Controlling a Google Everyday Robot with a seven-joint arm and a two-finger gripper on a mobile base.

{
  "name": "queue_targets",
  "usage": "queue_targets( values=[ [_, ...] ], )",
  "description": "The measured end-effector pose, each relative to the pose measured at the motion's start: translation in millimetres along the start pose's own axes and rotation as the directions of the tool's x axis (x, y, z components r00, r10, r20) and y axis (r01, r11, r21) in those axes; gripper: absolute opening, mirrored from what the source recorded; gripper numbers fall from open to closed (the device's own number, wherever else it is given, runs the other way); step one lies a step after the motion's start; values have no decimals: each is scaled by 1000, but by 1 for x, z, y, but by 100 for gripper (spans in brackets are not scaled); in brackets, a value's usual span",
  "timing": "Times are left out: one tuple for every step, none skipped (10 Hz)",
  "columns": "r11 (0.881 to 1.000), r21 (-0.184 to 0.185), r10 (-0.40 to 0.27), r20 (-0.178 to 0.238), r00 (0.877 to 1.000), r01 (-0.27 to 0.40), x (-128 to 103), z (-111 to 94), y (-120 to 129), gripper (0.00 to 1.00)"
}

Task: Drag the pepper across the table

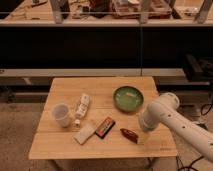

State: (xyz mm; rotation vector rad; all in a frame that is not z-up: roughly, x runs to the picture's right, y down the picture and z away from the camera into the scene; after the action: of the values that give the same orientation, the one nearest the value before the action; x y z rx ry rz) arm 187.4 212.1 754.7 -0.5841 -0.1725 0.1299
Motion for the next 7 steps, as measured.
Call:
queue_targets(
  values=[
    [999, 14, 29, 8, 1000, -29, 8, 3, 1, 80],
    [997, 25, 71, 22, 997, -72, 18, 10, 2, 80],
    [995, 24, 97, 39, 995, -98, 23, 16, 5, 80],
    [993, 14, 115, 55, 992, -116, 25, 24, 9, 80],
    [991, -7, 130, 76, 989, -130, 25, 35, 17, 80],
    [991, -32, 132, 101, 986, -129, 23, 47, 25, 80],
    [992, -43, 126, 111, 986, -122, 21, 51, 29, 80]
  ],
)
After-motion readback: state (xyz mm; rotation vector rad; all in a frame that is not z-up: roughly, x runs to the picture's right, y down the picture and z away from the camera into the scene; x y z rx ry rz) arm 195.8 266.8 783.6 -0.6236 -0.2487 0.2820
